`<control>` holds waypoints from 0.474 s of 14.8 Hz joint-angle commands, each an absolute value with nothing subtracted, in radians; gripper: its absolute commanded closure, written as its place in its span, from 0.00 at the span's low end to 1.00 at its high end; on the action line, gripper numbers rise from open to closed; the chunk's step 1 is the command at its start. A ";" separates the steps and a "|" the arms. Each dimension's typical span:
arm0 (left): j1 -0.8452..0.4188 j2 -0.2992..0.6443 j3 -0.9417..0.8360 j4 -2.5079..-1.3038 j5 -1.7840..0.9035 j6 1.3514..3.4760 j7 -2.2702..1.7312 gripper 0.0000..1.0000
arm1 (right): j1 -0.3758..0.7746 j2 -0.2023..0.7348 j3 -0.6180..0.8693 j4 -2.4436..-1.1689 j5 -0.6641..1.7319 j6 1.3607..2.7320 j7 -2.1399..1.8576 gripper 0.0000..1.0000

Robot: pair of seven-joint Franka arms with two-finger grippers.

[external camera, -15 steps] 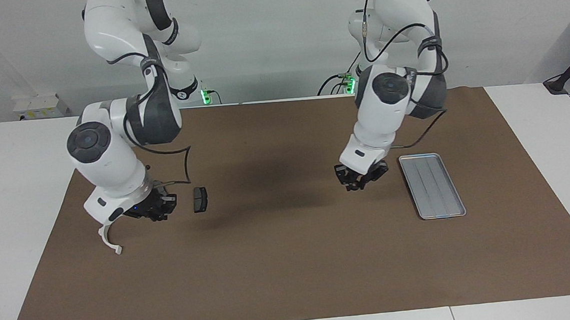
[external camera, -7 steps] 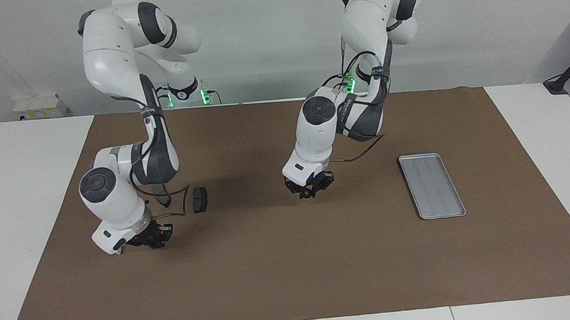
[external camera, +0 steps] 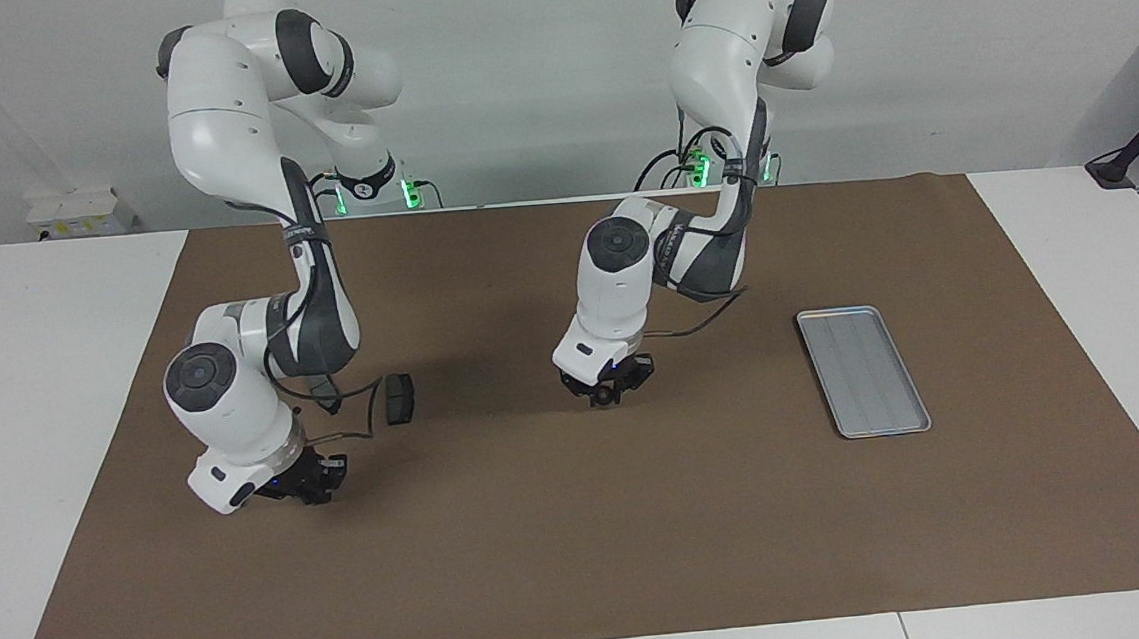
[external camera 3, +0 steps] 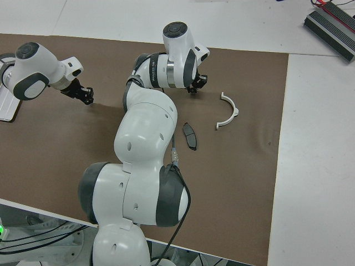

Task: Place bearing gear from tray to pile

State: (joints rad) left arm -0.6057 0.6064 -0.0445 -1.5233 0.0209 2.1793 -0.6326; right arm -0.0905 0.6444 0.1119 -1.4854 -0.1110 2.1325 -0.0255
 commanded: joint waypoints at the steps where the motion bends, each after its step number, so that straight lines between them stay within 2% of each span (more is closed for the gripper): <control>1: -0.624 0.607 -0.026 -1.523 0.051 2.195 -0.664 1.00 | -0.110 0.641 0.129 -1.514 -0.123 2.171 -0.044 1.00; 2: -0.623 0.607 -0.026 -1.525 0.055 2.197 -0.664 1.00 | -0.110 0.641 0.129 -1.514 -0.123 2.174 -0.043 0.74; 3: -0.623 0.607 -0.026 -1.528 0.061 2.198 -0.667 1.00 | -0.109 0.641 0.129 -1.516 -0.123 2.175 -0.038 0.15; 4: -0.623 0.607 -0.026 -1.529 0.063 2.201 -0.673 1.00 | -0.109 0.640 0.129 -1.514 -0.123 2.172 -0.038 0.00; 7: -0.623 0.607 -0.026 -1.542 0.067 2.226 -0.675 1.00 | -0.094 0.620 0.129 -1.513 -0.123 2.145 -0.037 0.00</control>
State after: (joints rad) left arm -0.6097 0.6149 -0.0392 -1.5227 0.0406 2.1950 -0.6491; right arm -0.0891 0.6437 0.1141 -1.4954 -0.1110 2.1441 -0.0255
